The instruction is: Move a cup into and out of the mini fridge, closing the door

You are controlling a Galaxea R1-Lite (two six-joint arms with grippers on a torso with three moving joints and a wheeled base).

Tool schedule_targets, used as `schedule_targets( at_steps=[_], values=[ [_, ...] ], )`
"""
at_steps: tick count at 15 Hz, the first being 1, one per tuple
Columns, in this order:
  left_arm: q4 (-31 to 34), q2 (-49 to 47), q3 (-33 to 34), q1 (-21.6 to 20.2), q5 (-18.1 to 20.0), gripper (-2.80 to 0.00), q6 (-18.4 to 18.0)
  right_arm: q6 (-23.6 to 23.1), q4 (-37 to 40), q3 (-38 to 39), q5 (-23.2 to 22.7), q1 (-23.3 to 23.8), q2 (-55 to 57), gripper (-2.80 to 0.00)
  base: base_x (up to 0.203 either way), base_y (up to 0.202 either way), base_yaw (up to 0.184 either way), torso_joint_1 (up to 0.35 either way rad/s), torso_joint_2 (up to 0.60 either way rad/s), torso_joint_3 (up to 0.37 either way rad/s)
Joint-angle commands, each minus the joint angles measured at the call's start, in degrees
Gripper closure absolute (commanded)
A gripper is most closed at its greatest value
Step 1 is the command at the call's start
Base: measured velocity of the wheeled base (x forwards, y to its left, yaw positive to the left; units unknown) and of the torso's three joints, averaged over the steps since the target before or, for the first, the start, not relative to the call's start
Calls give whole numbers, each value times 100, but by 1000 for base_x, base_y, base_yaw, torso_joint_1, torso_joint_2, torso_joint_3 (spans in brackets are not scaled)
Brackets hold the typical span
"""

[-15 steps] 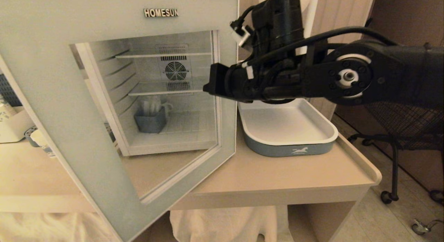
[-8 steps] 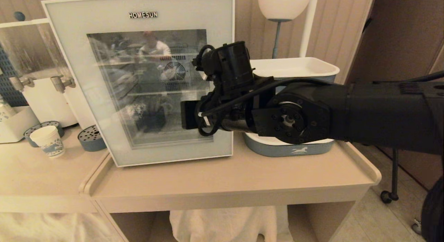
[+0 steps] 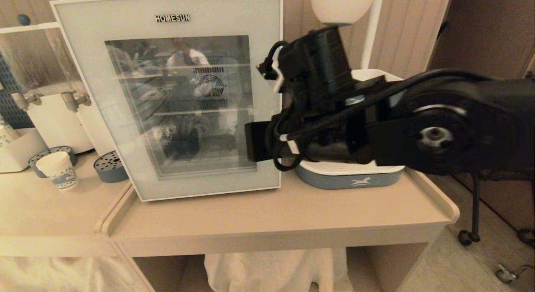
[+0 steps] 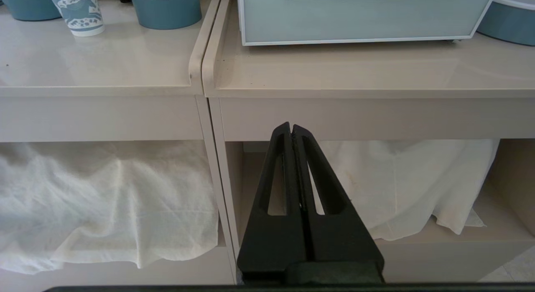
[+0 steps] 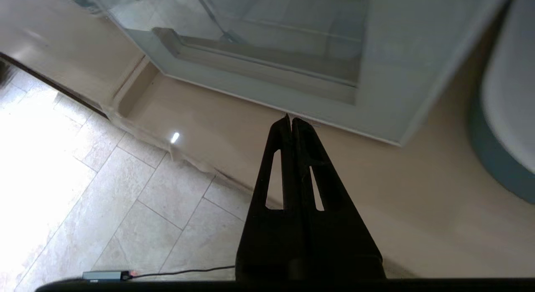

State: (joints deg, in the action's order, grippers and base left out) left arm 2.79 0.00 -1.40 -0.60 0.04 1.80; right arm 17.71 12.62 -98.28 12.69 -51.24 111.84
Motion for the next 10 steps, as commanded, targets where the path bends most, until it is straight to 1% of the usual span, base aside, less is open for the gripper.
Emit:
schedule_targets(
  at_steps=[1,3,4,5,7,8,9,10],
  values=[
    [3,-9,0,-2,4,0,5,3,29,659,107,67,-1380,0,0,0,0,0,0,0],
    [3,-9,0,-2,4,0,5,1,203,1200,225,278,-2536,0,0,0,0,0,0,0],
    [3,-9,0,-2,4,0,5,7,395,1399,261,519,-3042,0,0,0,0,0,0,0],
    [3,-9,0,-2,-4,0,5,12,574,1559,281,900,-3428,0,0,0,0,0,0,0],
    [3,-9,0,-2,-2,0,5,17,829,1868,255,2098,-3944,0,0,0,0,0,0,0],
    [3,-9,0,-2,-4,0,5,18,921,1975,169,2639,-4112,0,0,0,0,0,0,0],
    [3,-9,0,-2,5,0,5,18,1040,2073,-93,3270,-4278,0,0,0,0,0,0,0],
    [3,-9,0,-2,-2,0,5,14,1182,2170,-527,3872,-4452,0,0,0,0,0,0,0]
  ],
)
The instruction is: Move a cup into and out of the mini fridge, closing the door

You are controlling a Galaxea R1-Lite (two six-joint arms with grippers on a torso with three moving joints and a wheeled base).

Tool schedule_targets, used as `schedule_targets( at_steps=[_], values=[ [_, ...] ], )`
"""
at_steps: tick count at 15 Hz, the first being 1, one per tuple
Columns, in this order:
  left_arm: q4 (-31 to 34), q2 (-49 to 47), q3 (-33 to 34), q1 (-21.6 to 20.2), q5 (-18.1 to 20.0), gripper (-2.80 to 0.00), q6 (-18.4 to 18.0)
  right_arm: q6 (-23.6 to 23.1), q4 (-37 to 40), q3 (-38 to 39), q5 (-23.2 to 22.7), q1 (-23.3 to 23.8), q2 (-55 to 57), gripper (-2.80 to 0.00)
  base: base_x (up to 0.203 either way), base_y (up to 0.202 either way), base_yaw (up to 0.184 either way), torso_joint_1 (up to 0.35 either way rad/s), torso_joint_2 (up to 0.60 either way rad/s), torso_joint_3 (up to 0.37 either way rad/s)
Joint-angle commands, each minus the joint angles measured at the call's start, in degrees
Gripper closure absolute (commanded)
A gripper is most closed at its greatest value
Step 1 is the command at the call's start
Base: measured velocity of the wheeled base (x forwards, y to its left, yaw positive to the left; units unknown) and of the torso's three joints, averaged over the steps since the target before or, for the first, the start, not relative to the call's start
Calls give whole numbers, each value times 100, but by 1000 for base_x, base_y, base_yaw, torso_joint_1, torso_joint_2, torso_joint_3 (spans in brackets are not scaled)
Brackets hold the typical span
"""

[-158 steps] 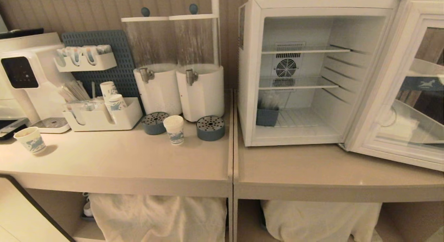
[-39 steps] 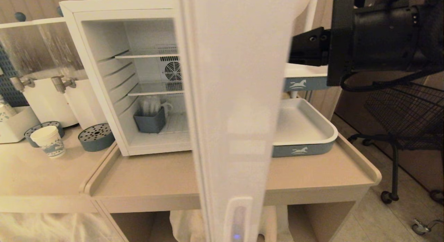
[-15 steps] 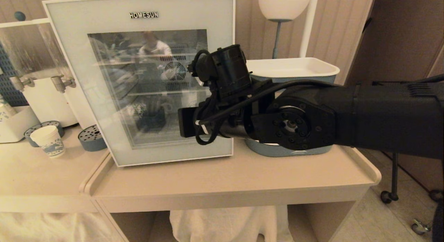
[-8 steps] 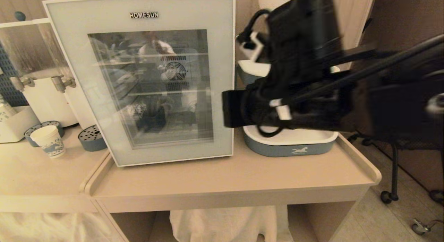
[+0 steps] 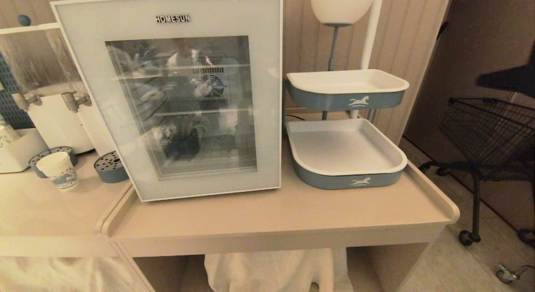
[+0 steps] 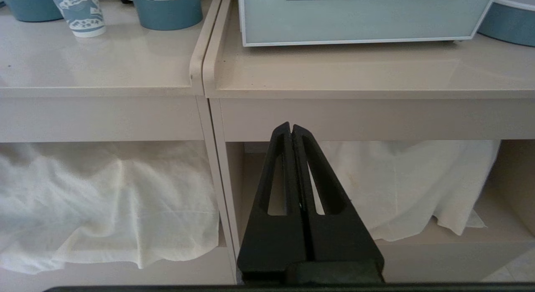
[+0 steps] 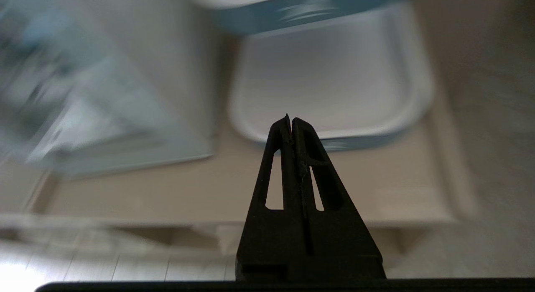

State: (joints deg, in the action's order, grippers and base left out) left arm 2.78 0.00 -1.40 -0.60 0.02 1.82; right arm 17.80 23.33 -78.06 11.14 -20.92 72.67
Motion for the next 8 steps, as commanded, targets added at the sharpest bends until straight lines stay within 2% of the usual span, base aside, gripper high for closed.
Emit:
schedule_targets(
  at_steps=[1,3,4,6,8],
  values=[
    [3,-9,0,-2,7,0,3,-1,255,236,-921,1310,-713,0,0,0,0,0,0,0],
    [3,-9,0,-2,2,0,3,-54,690,568,-2076,1852,-1350,0,0,0,0,0,0,0],
    [3,-9,0,-2,3,0,3,-146,884,847,-2441,1969,-1737,0,0,0,0,0,0,0],
    [3,-9,0,-2,2,0,3,-403,1196,1506,-2994,2087,-2480,0,0,0,0,0,0,0],
    [3,-9,0,-2,-2,0,3,-551,1404,2077,-3229,2116,-3199,0,0,0,0,0,0,0]
  ],
)
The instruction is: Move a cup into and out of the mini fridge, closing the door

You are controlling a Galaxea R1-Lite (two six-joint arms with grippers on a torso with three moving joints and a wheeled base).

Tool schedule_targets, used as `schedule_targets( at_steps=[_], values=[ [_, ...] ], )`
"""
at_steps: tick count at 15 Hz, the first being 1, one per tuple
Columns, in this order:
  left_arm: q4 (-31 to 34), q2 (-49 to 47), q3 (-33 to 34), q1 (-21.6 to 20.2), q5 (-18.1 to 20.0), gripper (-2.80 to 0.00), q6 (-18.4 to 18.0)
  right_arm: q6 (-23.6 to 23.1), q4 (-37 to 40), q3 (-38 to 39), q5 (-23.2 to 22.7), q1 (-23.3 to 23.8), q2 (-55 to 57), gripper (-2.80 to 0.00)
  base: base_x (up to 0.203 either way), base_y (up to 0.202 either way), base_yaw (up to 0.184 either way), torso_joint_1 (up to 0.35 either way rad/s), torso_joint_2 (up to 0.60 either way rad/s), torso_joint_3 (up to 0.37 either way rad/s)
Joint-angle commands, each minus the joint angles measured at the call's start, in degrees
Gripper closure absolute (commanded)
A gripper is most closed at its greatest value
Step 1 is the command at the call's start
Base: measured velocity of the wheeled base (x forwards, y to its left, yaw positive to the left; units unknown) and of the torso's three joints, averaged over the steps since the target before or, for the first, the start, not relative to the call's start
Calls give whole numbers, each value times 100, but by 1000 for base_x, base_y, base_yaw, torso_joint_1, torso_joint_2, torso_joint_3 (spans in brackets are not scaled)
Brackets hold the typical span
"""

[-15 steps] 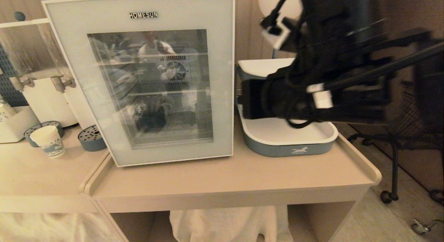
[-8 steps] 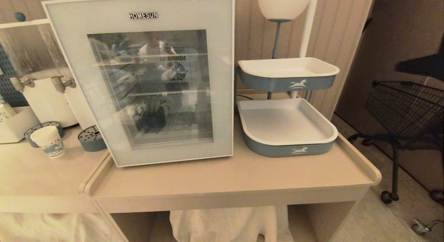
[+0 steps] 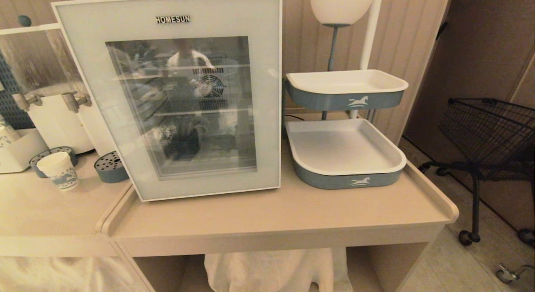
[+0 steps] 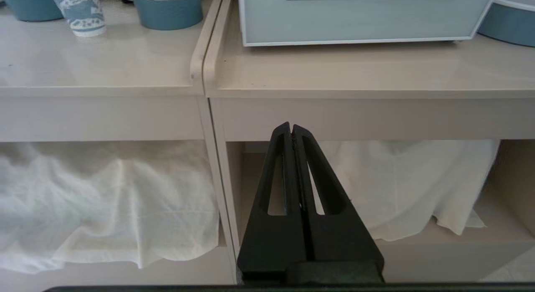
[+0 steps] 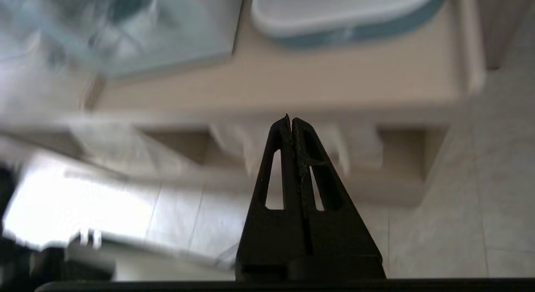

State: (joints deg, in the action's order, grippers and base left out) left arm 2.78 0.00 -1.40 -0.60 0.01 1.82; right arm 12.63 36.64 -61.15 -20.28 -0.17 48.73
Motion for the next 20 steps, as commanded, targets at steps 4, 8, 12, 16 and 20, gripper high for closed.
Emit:
schedule_targets(
  at_steps=[4,8,12,16,20],
  values=[
    [3,-9,0,-2,-1,0,3,-313,265,1600,-202,-133,-2296,0,0,0,0,0,0,0],
    [3,-9,0,-2,8,0,3,11,-193,2449,1021,-335,-3221,0,0,0,0,0,0,0],
    [3,-9,0,-2,8,0,3,-291,-3815,4304,1960,-369,-3221,0,0,0,0,0,0,0],
    [3,-9,0,-2,8,0,-1,-876,-5040,5394,2672,-377,-3221,0,0,0,0,0,0,0],
    [3,-9,0,-2,-1,0,-6,-1252,-5015,5440,3908,-56,-3678,0,0,0,0,0,0,0]
  ],
)
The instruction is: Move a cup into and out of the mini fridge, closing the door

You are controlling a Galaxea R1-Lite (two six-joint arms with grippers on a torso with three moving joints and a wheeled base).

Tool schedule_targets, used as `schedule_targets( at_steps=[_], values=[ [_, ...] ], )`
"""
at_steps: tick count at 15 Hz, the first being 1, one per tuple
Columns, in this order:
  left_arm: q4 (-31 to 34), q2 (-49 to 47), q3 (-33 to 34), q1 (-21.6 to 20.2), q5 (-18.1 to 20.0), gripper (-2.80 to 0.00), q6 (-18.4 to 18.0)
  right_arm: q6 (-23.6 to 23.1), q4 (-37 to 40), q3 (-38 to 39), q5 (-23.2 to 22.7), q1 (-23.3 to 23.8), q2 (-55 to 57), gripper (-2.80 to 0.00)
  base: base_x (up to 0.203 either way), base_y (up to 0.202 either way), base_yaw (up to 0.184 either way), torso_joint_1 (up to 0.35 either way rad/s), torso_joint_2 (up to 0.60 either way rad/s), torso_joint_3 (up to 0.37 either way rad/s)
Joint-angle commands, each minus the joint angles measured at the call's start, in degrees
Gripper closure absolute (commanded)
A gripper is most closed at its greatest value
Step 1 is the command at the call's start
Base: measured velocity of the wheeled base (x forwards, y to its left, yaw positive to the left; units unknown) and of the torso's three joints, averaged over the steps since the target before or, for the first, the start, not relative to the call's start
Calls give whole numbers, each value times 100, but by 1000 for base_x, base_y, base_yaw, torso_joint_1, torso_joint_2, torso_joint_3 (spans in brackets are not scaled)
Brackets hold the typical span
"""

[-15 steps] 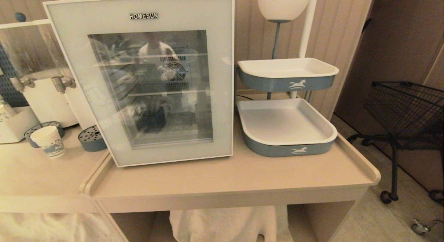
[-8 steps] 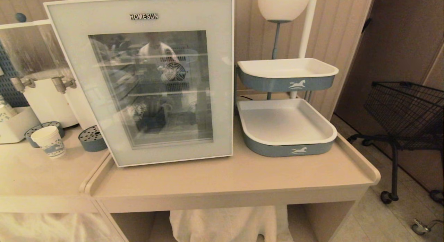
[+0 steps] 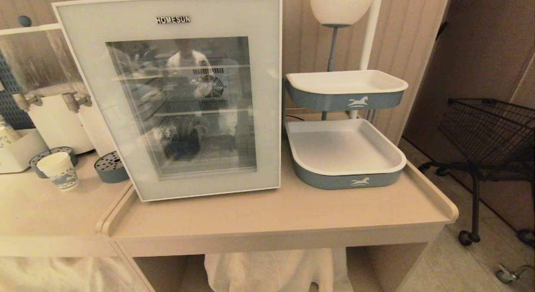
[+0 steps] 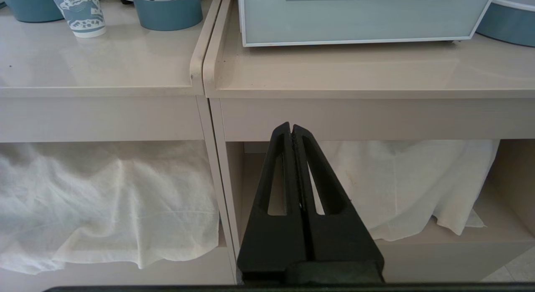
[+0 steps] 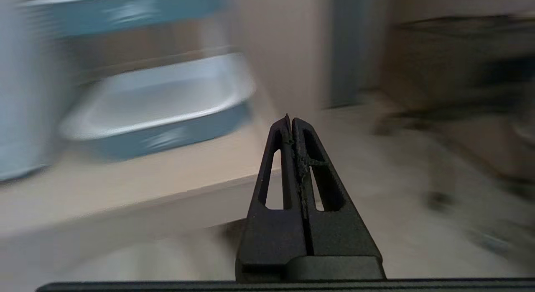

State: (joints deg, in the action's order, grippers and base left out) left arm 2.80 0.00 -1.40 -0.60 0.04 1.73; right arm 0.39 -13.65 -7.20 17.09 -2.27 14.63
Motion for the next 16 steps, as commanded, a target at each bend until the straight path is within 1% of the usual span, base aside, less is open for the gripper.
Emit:
schedule_targets(
  at_steps=[1,2,4,5,6,7,8,9,10,11,16],
  values=[
    [1,-9,0,-2,4,0,3,-69,-5,243,403,247,-410,0,0,0,0,0,0,0],
    [1,-9,0,-2,4,0,3,-115,22,428,459,259,-657,0,0,0,0,0,0,0],
    [1,-9,0,-2,4,0,3,-292,206,597,-106,253,-1305,0,0,0,0,0,0,0],
    [1,-9,0,-2,4,0,3,-248,311,645,-377,250,-1511,0,0,0,0,0,0,0],
    [1,-9,0,-2,4,0,3,-176,456,675,-769,248,-1523,0,0,0,0,0,0,0],
    [1,-9,0,-2,4,0,11,-169,787,677,-1266,247,-1502,0,0,0,0,0,0,0],
    [1,-9,0,-2,-1,0,3,-209,1540,609,-1485,246,-1484,0,0,0,0,0,0,0],
    [1,-9,0,-2,4,0,3,-229,1953,588,-1567,245,-1477,0,0,0,0,0,0,0],
    [1,-9,0,-2,4,0,3,-249,1965,574,-1648,245,-1470,0,0,0,0,0,0,0],
    [1,-9,0,-2,4,0,3,-267,1778,562,-1709,245,-1463,0,0,0,0,0,0,0],
    [10,-9,0,-2,4,0,-24,-267,1787,562,-1709,245,-1454,0,0,0,0,0,0,0]
  ],
)
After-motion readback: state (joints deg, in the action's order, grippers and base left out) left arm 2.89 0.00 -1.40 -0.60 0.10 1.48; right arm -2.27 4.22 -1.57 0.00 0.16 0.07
